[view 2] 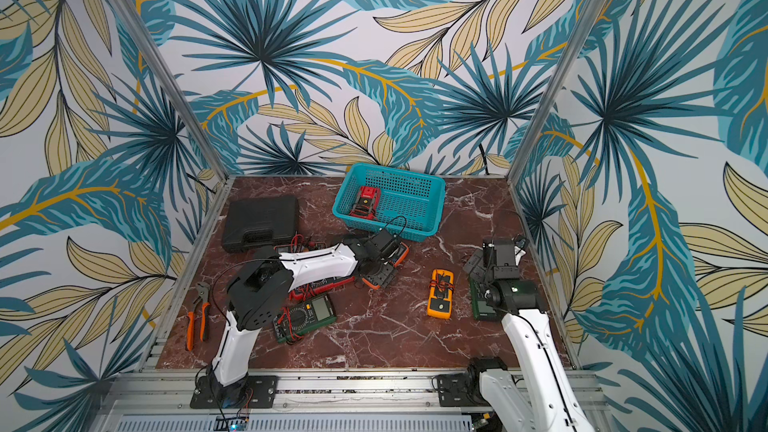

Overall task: Put the multimeter into the basket
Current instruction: Pick up the multimeter from the center of the board.

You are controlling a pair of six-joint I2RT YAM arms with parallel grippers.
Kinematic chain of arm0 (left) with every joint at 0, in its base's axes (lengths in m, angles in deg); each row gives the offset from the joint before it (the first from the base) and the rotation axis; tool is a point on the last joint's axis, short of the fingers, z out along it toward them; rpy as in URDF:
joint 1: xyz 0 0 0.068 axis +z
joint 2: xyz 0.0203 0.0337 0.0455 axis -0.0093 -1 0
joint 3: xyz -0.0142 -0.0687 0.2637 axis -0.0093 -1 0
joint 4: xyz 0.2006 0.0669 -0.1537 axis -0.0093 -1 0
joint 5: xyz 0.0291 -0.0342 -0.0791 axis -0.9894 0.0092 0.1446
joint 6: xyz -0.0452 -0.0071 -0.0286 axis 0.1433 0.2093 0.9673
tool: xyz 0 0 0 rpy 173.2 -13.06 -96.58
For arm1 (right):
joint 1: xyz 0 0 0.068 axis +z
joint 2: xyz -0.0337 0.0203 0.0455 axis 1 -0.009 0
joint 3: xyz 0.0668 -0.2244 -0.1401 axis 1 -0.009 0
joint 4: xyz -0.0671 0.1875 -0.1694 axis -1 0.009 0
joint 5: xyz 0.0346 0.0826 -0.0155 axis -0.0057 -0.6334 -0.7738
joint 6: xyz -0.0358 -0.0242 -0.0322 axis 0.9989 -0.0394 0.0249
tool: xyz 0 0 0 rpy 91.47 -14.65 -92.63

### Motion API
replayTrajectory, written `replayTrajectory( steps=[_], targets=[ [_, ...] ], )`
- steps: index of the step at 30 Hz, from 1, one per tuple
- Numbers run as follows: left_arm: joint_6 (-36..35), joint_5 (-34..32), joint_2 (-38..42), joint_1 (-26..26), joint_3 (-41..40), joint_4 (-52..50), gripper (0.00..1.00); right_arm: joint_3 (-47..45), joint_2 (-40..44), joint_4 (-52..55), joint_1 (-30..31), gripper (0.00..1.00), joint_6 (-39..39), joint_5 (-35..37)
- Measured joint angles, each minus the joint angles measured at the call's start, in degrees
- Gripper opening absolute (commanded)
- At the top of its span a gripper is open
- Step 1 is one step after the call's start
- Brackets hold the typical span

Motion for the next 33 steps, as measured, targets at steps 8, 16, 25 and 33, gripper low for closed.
replayTrajectory(
  steps=[8,16,25,33],
  targets=[
    [1.3,-0.3,5.6,-0.4,-6.4,-0.7,0.00,-0.4,0.5,0.0,0.0,0.99,0.0,0.0],
    [4.4,0.6,16.9,-0.6,-11.0,-3.0,0.00,-0.9,2.1,0.2,0.0,0.99,-0.2,0.3],
    [6.8,0.2,26.1,-0.7,-11.8,-6.0,0.00,-1.1,2.6,0.9,0.0,1.00,-0.5,0.2],
    [5.2,-3.3,21.7,0.4,-3.1,-4.0,0.00,-1.1,3.3,0.9,0.0,0.99,-0.7,0.2]
  ],
)
